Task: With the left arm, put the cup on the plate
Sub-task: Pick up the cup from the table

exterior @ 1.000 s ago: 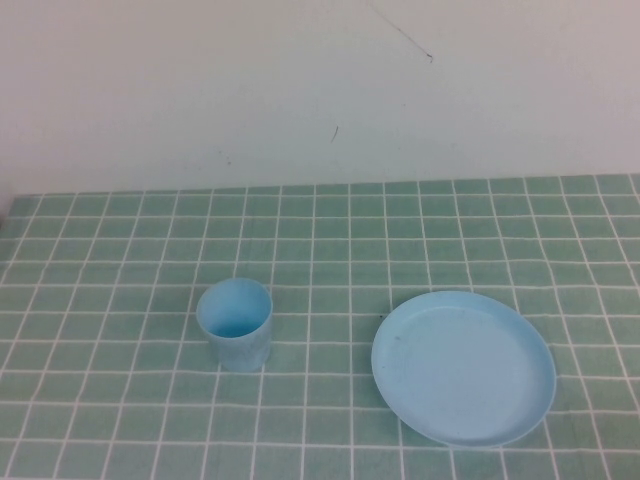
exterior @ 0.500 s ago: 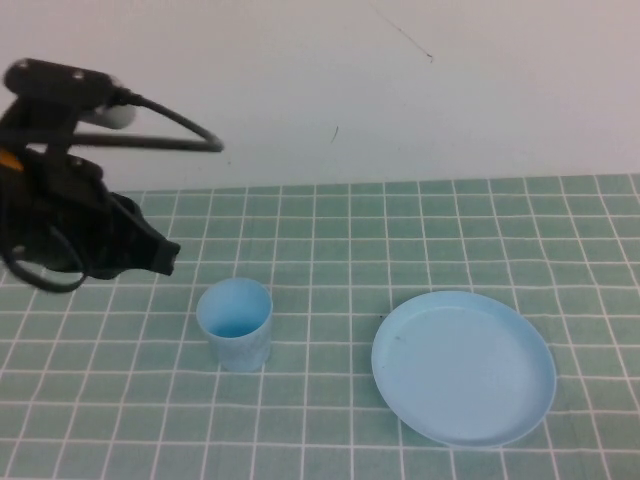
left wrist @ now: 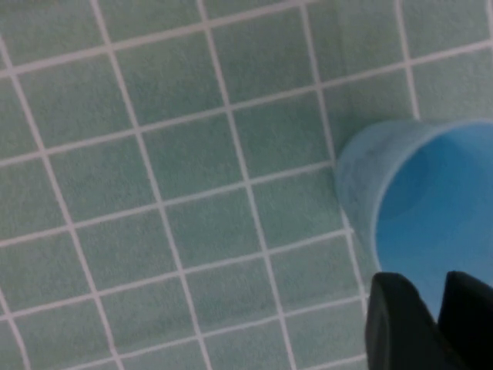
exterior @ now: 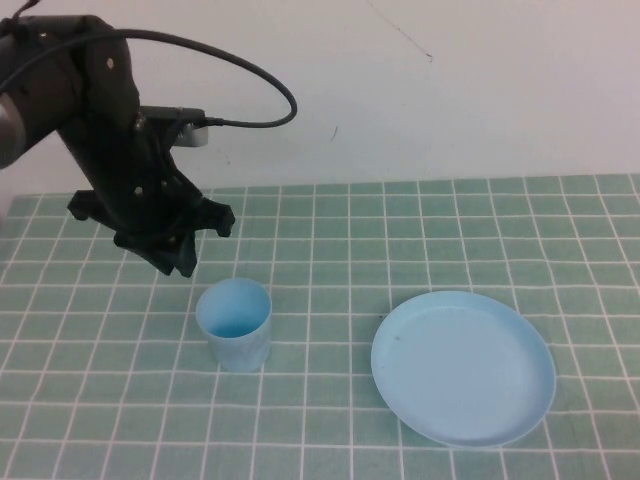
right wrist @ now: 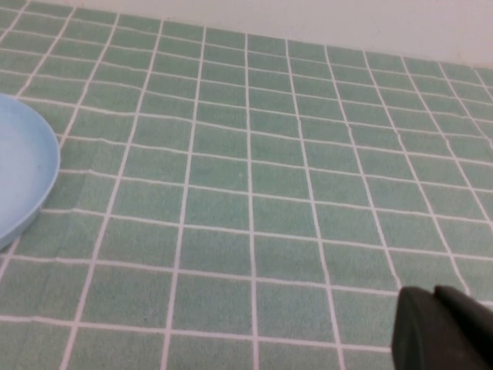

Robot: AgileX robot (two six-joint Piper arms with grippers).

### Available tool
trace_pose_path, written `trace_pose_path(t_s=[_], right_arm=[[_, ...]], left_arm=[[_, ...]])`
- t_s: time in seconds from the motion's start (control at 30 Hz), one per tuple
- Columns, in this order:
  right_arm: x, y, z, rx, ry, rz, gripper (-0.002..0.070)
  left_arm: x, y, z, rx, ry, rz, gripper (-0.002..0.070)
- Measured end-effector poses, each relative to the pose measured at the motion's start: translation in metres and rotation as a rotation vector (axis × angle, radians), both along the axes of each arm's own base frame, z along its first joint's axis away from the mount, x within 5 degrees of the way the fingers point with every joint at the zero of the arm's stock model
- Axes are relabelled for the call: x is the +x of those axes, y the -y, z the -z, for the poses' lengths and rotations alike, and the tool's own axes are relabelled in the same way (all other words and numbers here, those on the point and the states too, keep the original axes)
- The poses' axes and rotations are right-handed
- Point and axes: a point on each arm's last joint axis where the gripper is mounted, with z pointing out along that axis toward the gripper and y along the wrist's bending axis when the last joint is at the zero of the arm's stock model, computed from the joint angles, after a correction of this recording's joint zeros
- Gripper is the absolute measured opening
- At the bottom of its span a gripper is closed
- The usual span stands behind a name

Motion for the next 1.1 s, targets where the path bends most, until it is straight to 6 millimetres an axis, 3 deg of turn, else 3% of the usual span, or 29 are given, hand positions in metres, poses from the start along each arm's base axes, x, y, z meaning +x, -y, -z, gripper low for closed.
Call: trace_pose_path(t_s=[0.2,0.33,0.5,1.0,1.1], right_arm=[[0.0,0.0,0.0,0.0,0.0,0.0,-0.0002],[0.0,0.0,0.0,0.0,0.0,0.0,-0.0002],[0.0,0.0,0.0,0.0,0.0,0.0,-0.0002],[0.0,0.0,0.0,0.0,0.0,0.0,-0.0002],[0.0,0.0,0.0,0.0,0.0,0.0,-0.0002]], left_arm=[[0.014,0.005,0.022,-0.008,-0.052,-0.012,0.0467],[0.018,0.008,0.035,-0.02,-0.089,-0.004,0.0522],[0.021,0.012,0.046,-0.039,-0.122,0.002,0.0469],[0.027,0.014,0.069,-0.031,-0.174,0.02,0.006],[0.027,0.014,0.069,-0.031,-0.173,0.028,0.0019]])
